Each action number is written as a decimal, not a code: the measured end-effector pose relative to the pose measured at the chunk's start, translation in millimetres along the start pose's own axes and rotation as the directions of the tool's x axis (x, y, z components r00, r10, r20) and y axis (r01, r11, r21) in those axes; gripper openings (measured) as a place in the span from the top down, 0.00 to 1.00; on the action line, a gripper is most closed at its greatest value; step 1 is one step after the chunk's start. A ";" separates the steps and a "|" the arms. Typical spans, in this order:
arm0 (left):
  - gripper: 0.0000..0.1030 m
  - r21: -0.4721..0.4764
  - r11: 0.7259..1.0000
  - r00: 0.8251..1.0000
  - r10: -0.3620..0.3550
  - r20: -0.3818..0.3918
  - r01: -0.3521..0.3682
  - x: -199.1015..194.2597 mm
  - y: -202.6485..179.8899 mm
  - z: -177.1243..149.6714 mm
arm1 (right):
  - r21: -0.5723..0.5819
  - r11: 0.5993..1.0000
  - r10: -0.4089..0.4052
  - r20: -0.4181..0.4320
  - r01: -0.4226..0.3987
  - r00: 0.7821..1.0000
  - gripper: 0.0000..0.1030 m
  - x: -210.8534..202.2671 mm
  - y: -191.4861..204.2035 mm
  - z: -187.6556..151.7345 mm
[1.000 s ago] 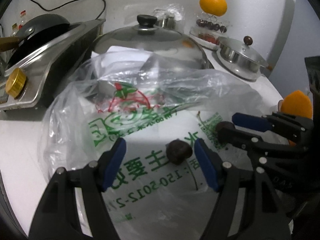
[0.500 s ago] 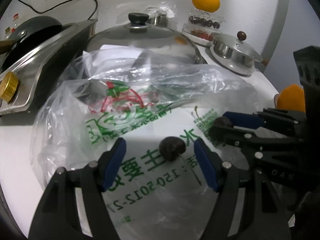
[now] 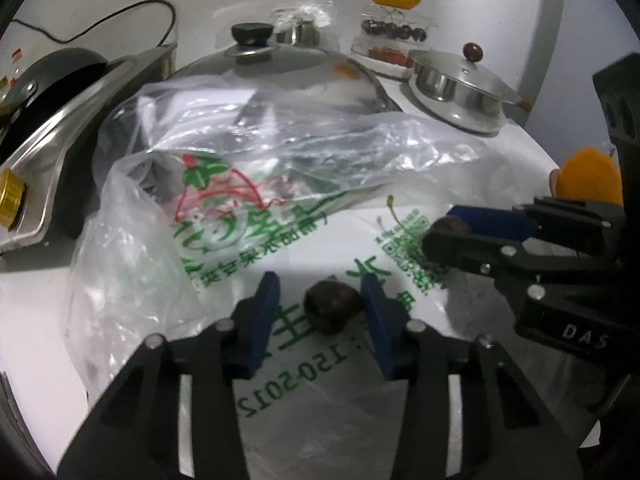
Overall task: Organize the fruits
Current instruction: 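Grasp a dark cherry with the left gripper while the right gripper holds its cherry, then lift both held cherries up from the bag, then carry the cherries in both grippers over the white plate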
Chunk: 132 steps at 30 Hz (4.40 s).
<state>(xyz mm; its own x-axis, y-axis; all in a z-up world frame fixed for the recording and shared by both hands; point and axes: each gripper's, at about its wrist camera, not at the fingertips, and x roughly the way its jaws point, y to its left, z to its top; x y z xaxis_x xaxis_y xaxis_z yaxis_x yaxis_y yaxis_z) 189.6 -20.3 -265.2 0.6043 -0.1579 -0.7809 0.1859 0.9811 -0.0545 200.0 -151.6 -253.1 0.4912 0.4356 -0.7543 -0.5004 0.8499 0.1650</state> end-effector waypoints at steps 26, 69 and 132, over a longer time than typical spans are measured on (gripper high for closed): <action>0.72 0.005 0.999 0.999 -0.037 0.036 0.037 -28.9 -10.1 -7.5 | -0.001 1.000 -0.012 0.047 0.012 0.999 0.70 -24.8 4.0 -6.7; 0.72 0.082 0.996 0.985 -0.054 0.162 0.041 -114.1 -67.1 -25.3 | 0.006 0.996 -0.084 0.167 0.084 0.982 0.70 -129.3 18.2 -49.9; 0.72 0.276 0.951 0.984 -0.164 0.076 0.137 -84.8 -232.6 -16.1 | 0.228 0.955 -0.237 0.197 0.190 0.951 0.70 -216.8 -124.0 -138.5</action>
<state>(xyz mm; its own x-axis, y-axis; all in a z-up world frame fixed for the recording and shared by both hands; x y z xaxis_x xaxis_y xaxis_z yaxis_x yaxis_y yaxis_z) 82.7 -233.3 -196.4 0.6227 -0.3248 -0.7118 0.4734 0.8807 0.0123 56.8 -392.5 -198.1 0.7264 0.2715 -0.6314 -0.2215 0.9621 0.1589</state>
